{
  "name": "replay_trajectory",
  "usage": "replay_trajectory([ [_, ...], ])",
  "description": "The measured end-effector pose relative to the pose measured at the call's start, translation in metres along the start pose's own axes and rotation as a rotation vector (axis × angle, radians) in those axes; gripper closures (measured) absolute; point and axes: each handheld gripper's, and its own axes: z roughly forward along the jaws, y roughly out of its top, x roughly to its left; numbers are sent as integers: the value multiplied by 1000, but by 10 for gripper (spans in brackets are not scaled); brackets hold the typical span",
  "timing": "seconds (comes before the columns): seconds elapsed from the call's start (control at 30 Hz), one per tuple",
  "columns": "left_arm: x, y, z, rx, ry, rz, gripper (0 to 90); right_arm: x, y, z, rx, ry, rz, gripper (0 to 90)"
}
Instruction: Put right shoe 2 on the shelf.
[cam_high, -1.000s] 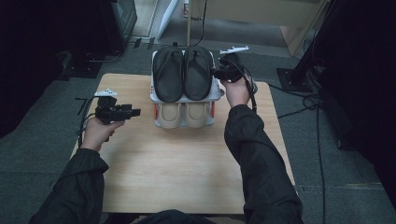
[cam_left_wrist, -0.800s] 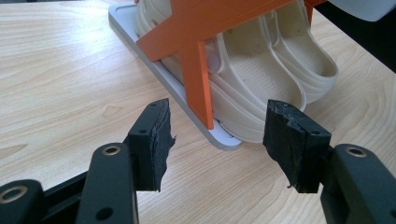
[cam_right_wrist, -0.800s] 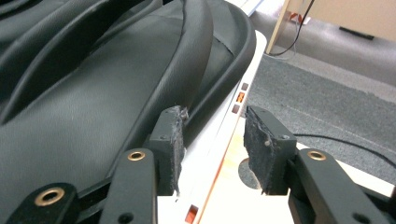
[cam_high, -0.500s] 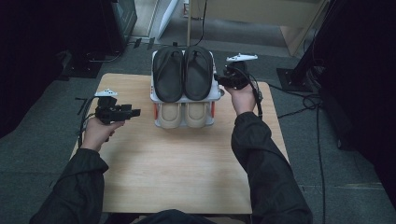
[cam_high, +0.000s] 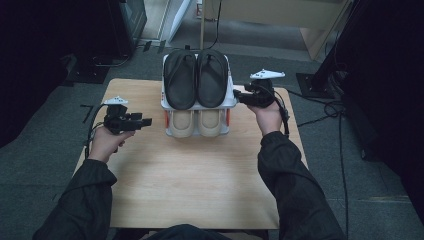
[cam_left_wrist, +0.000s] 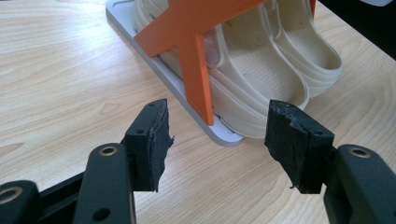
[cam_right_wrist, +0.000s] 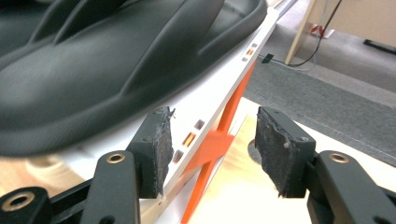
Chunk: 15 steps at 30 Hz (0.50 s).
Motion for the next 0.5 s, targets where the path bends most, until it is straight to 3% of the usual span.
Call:
replay_trajectory([
  [0.37, -3, -1, 2, -3, 6, 5, 393, 4, -25, -13, -23, 57, -4, 453],
  [0.5, -6, -2, 3, 2, 6, 13, 390, 6, -34, -16, -9, 56, -32, 450],
])
